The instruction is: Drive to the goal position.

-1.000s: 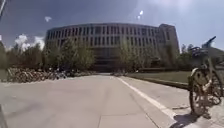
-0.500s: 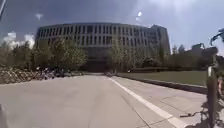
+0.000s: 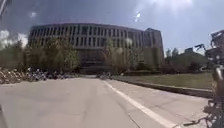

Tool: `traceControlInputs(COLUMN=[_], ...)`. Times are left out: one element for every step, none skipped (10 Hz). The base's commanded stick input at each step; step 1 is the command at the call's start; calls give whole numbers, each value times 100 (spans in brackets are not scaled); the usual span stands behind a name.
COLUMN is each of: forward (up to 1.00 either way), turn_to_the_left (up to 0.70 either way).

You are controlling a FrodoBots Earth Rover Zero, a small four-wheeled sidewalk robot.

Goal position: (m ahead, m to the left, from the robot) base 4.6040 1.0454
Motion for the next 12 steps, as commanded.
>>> traceControlInputs(forward=[100,100,100,100,100,100,100,100,100,100,100,100], turn_to_the_left=[27,27,27,27,27,27,27,27,27,27,27,27])
